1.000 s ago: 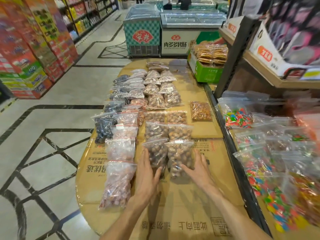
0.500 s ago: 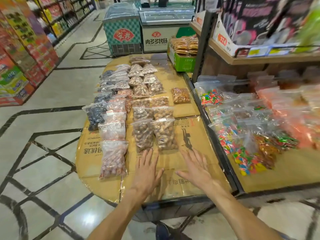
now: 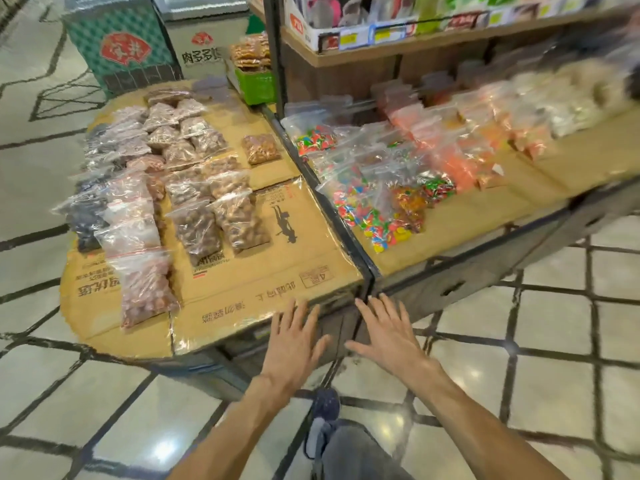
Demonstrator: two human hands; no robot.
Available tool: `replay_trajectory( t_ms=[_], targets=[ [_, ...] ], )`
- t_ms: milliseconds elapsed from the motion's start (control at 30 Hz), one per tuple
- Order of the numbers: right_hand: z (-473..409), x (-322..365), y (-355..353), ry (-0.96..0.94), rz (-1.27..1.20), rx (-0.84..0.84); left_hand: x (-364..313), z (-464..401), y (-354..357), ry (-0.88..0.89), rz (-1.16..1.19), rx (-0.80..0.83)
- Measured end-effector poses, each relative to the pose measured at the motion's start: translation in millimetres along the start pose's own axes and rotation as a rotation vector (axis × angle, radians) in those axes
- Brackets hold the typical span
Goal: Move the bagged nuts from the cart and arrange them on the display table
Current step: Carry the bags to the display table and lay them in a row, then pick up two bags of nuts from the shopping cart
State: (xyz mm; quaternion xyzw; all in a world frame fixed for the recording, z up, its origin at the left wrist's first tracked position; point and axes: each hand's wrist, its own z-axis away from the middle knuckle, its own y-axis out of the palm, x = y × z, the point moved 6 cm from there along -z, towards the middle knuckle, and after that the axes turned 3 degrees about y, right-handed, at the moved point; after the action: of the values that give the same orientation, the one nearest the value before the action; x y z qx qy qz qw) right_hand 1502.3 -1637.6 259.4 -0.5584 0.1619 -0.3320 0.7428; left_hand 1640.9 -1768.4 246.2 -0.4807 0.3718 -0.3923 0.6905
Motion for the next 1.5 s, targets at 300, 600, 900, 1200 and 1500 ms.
replay_trajectory(
  t_ms=[300, 600, 900, 1200, 1500],
  targets=[
    [87, -169, 13, 0.299, -0.168, -0.012, -161, -49, 19, 0.299, -0.105, 0.075],
    [133, -381, 30, 0.565, -0.32, -0.122, -378, -149, 18, 0.492, -0.154, 0.093],
    [195, -579, 3, 0.798, -0.355, -0.089, -587, -231, 43, 0.679, -0.165, 0.067],
    [207, -746, -5, 1.015, -0.394, -0.093, -761, -335, 62, 0.889, -0.261, 0.086],
    [164, -941, -37, 1.199, -0.469, -0.123, -934, -503, 46, 1.026, -0.272, 0.122]
  ],
)
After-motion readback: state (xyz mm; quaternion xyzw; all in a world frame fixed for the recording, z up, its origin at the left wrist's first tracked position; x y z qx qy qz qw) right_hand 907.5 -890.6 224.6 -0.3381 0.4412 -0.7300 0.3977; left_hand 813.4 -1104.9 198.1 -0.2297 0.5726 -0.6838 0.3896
